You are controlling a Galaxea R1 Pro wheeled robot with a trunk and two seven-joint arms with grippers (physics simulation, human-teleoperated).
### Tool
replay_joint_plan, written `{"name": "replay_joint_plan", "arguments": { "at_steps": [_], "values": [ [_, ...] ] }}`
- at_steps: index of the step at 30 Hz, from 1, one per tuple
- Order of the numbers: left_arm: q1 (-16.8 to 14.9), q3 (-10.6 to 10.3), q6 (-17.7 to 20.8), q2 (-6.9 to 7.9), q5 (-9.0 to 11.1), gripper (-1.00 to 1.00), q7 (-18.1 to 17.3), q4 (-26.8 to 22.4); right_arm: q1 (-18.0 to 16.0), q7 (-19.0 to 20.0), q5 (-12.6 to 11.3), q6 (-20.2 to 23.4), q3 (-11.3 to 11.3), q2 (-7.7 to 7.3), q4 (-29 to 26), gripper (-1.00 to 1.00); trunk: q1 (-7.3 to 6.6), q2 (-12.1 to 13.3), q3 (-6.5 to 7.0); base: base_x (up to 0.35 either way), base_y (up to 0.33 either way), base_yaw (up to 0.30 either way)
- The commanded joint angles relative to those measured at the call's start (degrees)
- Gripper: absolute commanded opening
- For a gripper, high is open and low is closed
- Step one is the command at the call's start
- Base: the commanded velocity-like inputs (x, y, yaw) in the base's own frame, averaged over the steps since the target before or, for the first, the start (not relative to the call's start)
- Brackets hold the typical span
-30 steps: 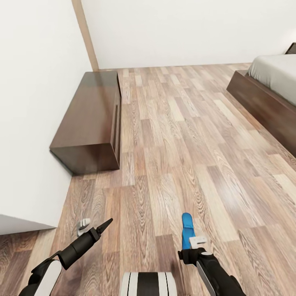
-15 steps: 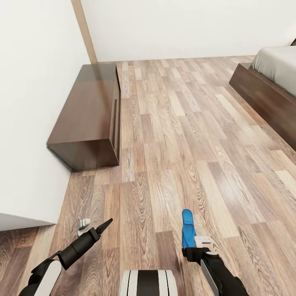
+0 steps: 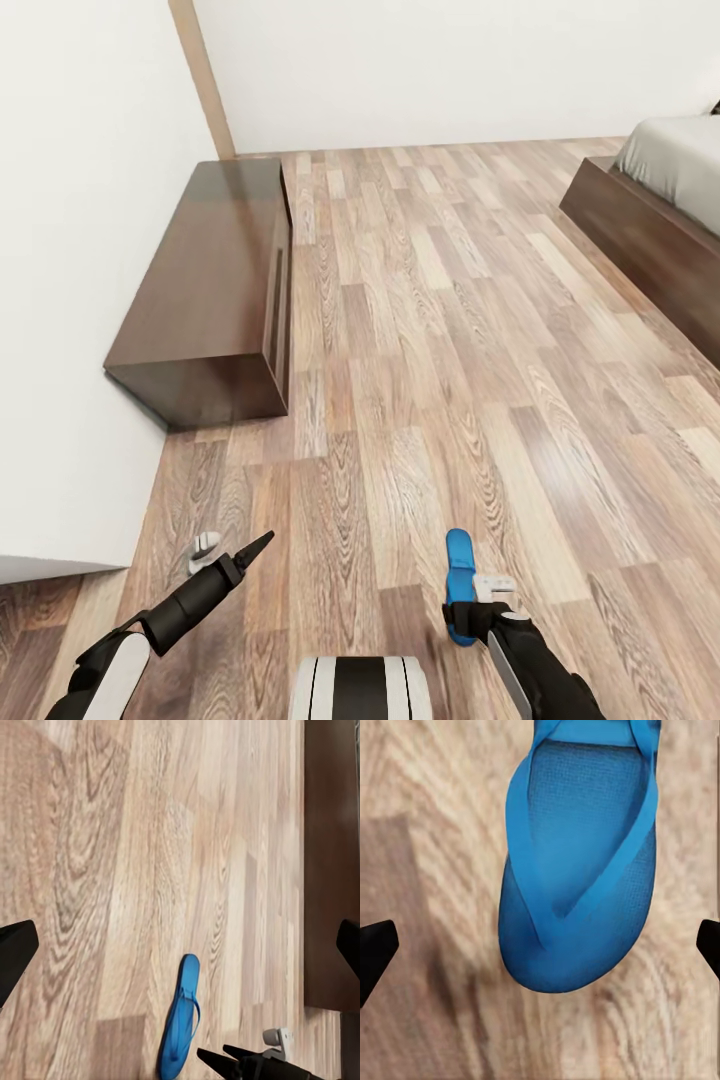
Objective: In the bedroom, move the book from the bed onto either nightstand, and place the two sandals side by side next to the bed.
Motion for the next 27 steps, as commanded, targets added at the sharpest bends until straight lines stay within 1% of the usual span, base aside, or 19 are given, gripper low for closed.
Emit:
{"name": "replay_joint_plan", "arguments": {
  "at_steps": [1, 4, 10, 14, 23, 27],
  "values": [
    [-0.02, 0.05, 0.48, 0.0, 0.42, 1.0, -0.05, 0.01, 0.0, -0.01, -0.01, 0.31, -0.04, 0.02, -0.1, 1.0, 0.02, -0.01, -0.04, 0.283, 0.0, 0.0],
    [-0.02, 0.04, 0.48, 0.0, 0.42, 1.0, -0.05, 0.01, 0.0, -0.01, -0.01, 0.31, -0.04, 0.02, -0.1, 1.0, 0.02, -0.01, -0.04, 0.191, 0.0, 0.0],
    [-0.02, -0.04, 0.4, 0.0, 0.41, 1.0, -0.02, 0.0, 0.0, -0.01, -0.01, 0.31, -0.04, 0.02, -0.1, 1.0, 0.02, -0.01, -0.04, 0.074, 0.0, 0.0],
    [-0.02, -0.11, 0.32, -0.07, 0.34, 1.0, 0.08, 0.01, 0.0, -0.01, -0.01, 0.31, -0.04, 0.02, -0.1, 1.0, 0.02, -0.01, -0.04, 0.191, 0.0, 0.0],
    [-0.02, -0.13, 0.3, -0.09, 0.33, 1.0, 0.06, -0.01, 0.0, -0.01, -0.01, 0.31, -0.04, 0.02, -0.1, 1.0, 0.02, -0.01, -0.04, 0.022, 0.0, 0.0],
    [-0.02, -0.08, 0.3, -0.09, 0.33, 1.0, 0.06, 0.0, 0.0, -0.01, -0.01, 0.31, -0.04, 0.02, -0.1, 1.0, 0.13, -0.07, -0.92, 0.001, 0.0, 0.0]
  ]
}}
